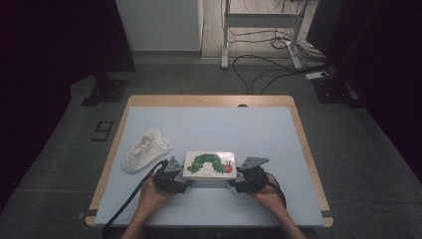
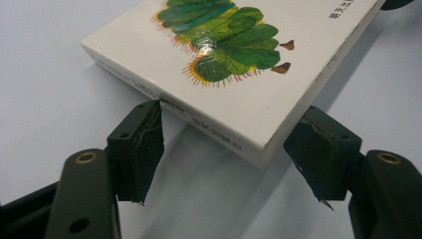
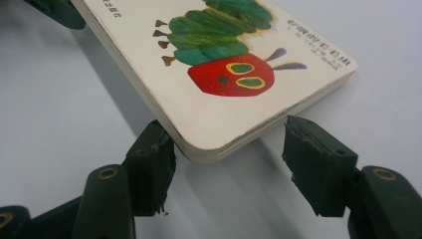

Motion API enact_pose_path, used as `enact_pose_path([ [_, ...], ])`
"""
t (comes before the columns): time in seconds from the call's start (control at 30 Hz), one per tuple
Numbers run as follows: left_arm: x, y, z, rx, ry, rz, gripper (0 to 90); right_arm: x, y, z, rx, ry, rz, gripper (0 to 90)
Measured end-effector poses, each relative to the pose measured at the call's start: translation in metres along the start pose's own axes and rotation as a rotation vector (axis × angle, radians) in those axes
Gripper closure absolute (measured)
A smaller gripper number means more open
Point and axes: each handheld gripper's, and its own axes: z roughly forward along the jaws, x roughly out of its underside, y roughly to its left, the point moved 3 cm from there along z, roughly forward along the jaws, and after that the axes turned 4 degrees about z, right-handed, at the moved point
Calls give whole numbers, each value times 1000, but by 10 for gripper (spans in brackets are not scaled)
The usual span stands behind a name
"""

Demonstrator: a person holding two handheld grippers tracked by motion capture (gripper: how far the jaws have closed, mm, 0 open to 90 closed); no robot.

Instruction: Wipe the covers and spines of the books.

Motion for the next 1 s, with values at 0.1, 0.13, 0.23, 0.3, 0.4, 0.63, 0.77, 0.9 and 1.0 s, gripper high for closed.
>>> enact_pose_path([
  [0.1, 2, -1, 2, 4, 11, 3, 321, 3, 1, 2, 6, 10, -7, 371],
  [0.13, 3, -2, 3, 4, 17, 5, 321, 4, 2, 3, 8, 14, -12, 370],
  [0.23, 5, -3, 4, 6, 24, 11, 319, 7, 4, 4, 16, 19, -23, 359],
  [0.3, 5, -3, 4, 9, 29, 13, 321, 7, 5, 4, 14, 18, -16, 347],
  [0.4, 7, -4, 2, 27, 35, 21, 319, 7, 5, 4, 11, 23, -26, 335],
  [0.63, 10, -4, -4, 55, 32, 18, 376, 9, 8, 3, 16, 20, -40, 339],
  [0.77, 12, -5, -6, 47, 33, 28, 439, 10, 9, 1, -8, 15, -42, 404],
  [0.9, 12, -4, -6, 46, 34, 32, 454, 10, 10, 1, 11, 22, -50, 431],
  [1.0, 12, -2, -5, 43, 30, 25, 460, 8, 10, 2, 15, 27, -46, 432],
])
